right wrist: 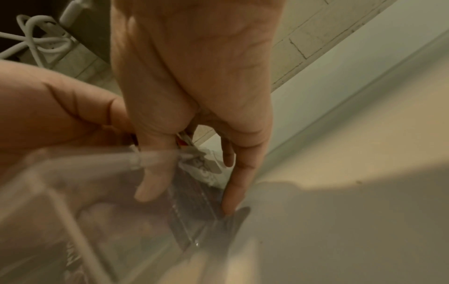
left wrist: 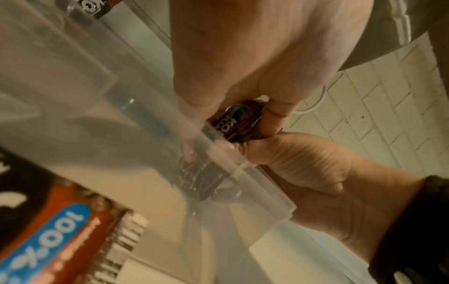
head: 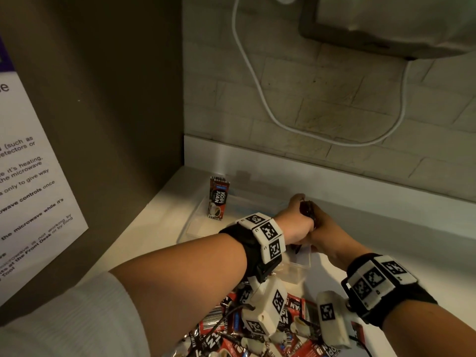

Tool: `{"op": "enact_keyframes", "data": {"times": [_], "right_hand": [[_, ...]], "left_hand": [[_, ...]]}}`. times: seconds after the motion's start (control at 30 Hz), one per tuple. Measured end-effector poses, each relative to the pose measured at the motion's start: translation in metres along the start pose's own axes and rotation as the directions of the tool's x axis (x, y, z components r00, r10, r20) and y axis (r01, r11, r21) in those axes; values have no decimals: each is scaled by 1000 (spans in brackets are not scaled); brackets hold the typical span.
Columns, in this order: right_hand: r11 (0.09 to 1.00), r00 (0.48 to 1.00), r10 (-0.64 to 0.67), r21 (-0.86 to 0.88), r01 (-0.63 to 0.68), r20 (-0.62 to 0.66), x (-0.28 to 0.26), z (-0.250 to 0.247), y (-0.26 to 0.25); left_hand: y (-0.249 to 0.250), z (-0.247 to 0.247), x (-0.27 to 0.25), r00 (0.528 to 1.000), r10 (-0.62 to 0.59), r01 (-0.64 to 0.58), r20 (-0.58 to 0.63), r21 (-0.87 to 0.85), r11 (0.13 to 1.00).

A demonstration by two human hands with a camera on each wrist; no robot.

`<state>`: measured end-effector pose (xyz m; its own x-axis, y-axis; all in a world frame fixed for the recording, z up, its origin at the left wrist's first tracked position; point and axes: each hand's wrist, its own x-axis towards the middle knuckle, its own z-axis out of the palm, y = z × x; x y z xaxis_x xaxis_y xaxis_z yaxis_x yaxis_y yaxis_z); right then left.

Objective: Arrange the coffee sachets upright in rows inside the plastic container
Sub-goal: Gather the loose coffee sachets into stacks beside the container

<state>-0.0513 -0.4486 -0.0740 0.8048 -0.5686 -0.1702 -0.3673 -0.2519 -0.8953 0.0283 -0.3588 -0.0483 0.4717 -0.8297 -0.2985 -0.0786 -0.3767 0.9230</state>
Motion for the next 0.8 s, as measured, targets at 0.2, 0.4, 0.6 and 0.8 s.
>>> {"op": "enact_keyframes", "data": {"times": [0.2,0.4,0.6,0.8], "right_hand": [[998,999,29,54,-30,13,-4,-1,-1],[996,999,33,77,-36,36,-6,-2,-3],[995,996,37,85,-43,77,-10,-1,-3],[994,995,52,90,-59,80,-10,-3,-3]], "left_hand": [[0,-3,-7,998,-58,58,-21,-27,998],[-2,-1,-8,996,-84,84,11,-42,996],[0,5,-13,988,-120,119,100,16,993],[-1,1,-12,991,-118,121,63,-39,992]]}}
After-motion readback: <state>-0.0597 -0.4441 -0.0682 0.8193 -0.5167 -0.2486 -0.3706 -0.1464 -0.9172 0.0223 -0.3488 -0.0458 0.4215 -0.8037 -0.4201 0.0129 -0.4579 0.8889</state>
